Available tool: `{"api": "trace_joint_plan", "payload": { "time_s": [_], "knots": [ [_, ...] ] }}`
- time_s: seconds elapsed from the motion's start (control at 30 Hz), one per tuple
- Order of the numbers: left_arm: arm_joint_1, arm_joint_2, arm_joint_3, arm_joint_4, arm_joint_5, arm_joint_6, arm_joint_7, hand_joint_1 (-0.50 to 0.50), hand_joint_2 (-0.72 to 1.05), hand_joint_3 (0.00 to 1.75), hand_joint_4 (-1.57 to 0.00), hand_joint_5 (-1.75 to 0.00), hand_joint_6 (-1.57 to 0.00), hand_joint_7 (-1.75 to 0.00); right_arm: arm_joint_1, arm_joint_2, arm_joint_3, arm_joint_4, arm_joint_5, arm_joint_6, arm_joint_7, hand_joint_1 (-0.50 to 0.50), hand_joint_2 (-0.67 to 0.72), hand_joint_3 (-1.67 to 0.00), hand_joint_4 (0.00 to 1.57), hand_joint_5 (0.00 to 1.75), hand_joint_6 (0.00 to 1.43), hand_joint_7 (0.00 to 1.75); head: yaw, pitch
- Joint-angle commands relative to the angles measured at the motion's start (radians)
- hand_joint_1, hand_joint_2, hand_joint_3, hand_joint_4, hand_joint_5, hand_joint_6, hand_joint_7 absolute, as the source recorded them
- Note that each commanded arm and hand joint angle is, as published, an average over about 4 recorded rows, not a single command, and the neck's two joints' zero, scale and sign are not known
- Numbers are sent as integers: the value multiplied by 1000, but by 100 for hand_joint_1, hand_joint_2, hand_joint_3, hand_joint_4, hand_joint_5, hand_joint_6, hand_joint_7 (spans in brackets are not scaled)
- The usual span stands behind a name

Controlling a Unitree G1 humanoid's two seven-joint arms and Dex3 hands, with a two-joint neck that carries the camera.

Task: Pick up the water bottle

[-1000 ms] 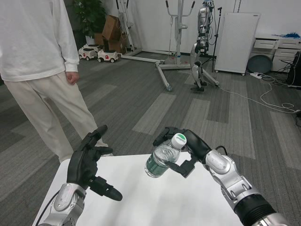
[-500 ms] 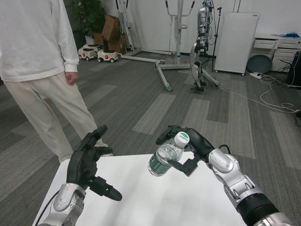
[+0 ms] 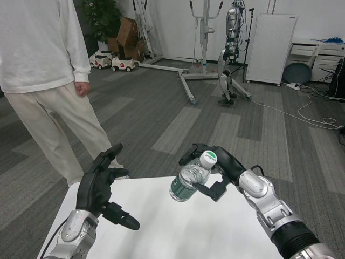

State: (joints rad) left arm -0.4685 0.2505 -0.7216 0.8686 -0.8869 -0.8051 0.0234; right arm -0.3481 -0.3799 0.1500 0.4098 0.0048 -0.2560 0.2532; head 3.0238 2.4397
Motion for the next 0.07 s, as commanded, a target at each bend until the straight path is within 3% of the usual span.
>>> {"api": "trace_joint_plan", "payload": {
  "time_s": [0.03, 0.07],
  "knots": [
    [-1, 12, 8, 5, -1, -5, 1, -50, -55, 9, 0, -175, 0, -37, -5, -7, -18, -22, 17, -3, -3, -17, -62, -151, 148, 136, 137, 126, -1, 0],
    [-1, 12, 8, 6, -1, -5, 1, -50, -55, 9, 0, -175, 0, -37, -5, -7, -18, -22, 17, -3, -3, -17, -60, -151, 148, 136, 137, 126, -1, 0]
  ]
}}
